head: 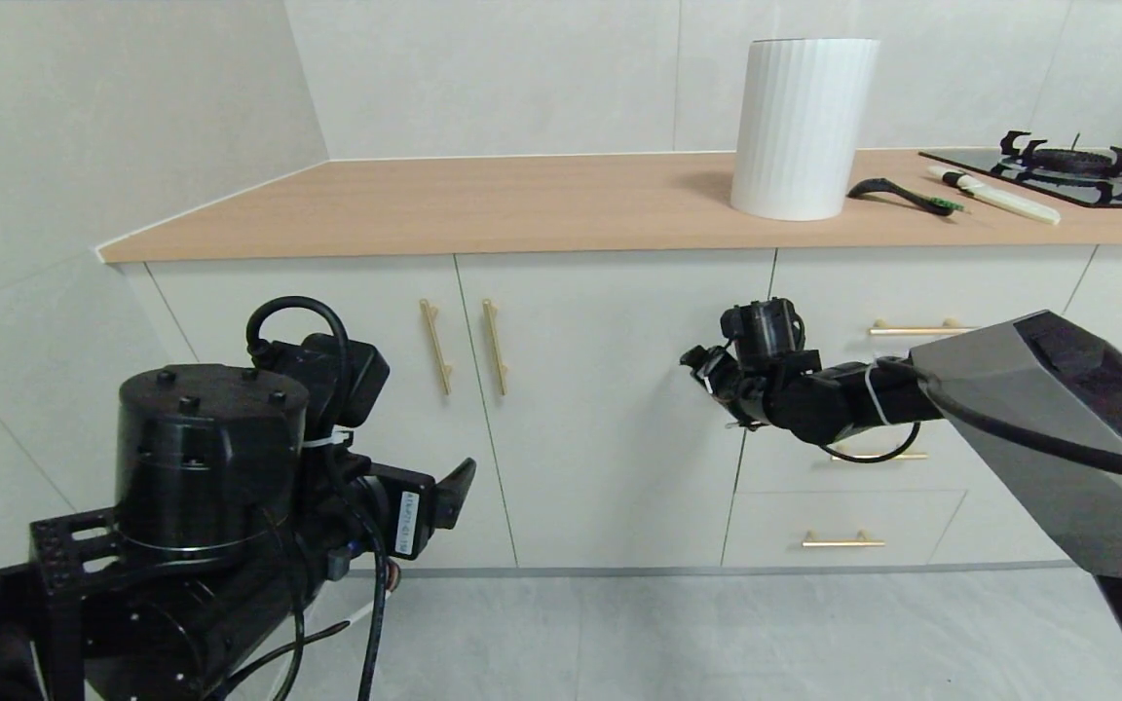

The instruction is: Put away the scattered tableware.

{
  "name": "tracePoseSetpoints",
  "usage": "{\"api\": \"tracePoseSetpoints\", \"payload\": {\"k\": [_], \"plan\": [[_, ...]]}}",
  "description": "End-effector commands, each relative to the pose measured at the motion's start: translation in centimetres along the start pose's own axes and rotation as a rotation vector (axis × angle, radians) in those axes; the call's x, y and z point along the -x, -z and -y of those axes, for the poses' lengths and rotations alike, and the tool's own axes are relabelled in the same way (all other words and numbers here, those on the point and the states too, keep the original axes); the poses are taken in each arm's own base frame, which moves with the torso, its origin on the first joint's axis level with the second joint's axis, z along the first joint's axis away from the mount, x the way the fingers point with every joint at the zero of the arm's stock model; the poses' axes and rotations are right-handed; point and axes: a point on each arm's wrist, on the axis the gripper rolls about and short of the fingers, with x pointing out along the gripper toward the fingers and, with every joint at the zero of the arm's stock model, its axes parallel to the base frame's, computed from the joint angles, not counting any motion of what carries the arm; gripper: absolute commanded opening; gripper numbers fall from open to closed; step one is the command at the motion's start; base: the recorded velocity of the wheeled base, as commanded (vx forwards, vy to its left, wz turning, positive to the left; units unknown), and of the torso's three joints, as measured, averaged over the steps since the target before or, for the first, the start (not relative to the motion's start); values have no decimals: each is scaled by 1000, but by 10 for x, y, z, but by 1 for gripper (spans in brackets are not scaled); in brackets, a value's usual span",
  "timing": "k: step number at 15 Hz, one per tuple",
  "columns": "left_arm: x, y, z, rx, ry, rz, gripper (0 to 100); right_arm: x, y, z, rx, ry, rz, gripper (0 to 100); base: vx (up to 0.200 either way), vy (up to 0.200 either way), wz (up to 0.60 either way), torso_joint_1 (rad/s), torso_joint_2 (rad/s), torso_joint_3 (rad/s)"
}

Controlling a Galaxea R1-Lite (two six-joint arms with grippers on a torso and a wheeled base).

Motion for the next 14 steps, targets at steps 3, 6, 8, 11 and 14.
{"api": "tracePoseSetpoints", "payload": {"k": [3,6,8,11,14], "plan": [[17,-8,-15,6,-16,27,100,157,-28,-29,113,-32,76,100,0,0,0,0,0,0],[52,-10,-42,60,-39,105,100,273,-56,2,233,-66,191,100,0,0,0,0,0,0],[80,3,-61,80,-61,126,100,337,-76,28,329,-92,308,100,0,0,0,0,0,0],[119,24,-91,136,-145,186,100,399,-80,68,448,-84,448,100,0,0,0,0,0,0],[160,52,-110,131,-186,200,100,452,-72,102,534,-81,591,100,0,0,0,0,0,0]]}}
